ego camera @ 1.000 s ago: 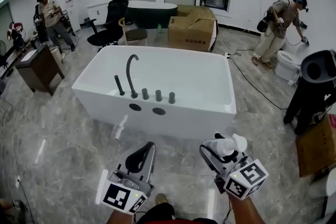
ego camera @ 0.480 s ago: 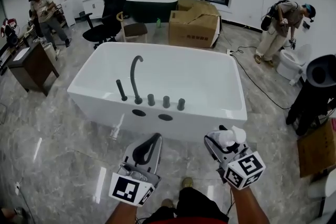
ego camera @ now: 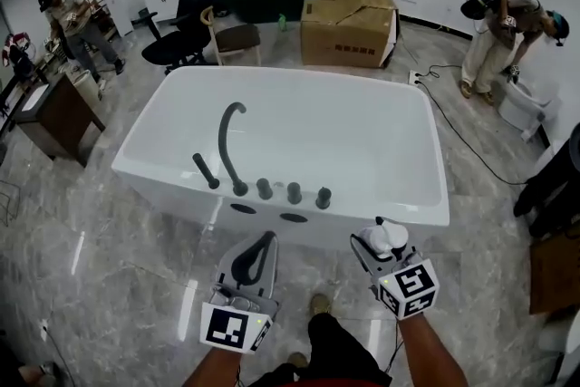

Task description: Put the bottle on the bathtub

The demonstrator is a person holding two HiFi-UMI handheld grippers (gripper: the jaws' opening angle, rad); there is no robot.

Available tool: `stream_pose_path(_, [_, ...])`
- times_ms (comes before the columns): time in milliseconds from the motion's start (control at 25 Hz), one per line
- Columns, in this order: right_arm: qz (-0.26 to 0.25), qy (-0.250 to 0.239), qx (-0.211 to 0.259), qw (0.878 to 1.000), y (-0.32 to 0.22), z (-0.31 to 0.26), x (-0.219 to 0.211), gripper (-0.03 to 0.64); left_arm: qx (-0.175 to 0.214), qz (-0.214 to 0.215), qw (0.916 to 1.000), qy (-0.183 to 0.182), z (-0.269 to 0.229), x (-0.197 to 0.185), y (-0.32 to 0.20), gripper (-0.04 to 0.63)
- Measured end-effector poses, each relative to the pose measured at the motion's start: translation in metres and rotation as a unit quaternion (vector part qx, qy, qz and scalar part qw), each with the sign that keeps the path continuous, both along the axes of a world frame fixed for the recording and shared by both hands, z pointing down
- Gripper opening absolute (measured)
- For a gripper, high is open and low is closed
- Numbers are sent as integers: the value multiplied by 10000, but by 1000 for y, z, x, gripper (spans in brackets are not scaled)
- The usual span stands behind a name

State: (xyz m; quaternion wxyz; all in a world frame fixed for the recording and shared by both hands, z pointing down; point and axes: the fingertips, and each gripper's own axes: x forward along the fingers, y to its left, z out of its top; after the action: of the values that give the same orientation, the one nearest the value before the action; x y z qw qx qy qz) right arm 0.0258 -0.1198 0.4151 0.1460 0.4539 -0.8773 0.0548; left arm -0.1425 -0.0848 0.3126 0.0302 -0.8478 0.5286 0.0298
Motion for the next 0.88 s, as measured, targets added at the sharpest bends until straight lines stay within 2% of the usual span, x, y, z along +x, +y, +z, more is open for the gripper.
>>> stream_pose_path(240, [-333, 369, -279, 9984, -85, 86, 5, 252, -279, -196, 9993, -149, 43, 20, -91, 12])
stream_pose_path(400, [-420, 420, -400, 9974, -135, 134, 10, 252, -475, -219, 9984, -208, 76, 34, -137, 12])
stream_pose_path(560, [-515, 460, -634, 9956, -176, 179, 8, 252, -1096, -114, 9935, -284, 121, 44, -170, 13])
stream_pose_path(880, [-701, 510, -966, 9915, -215, 244, 2, 252, -1496, -124, 9879, -381, 166, 47, -217, 12])
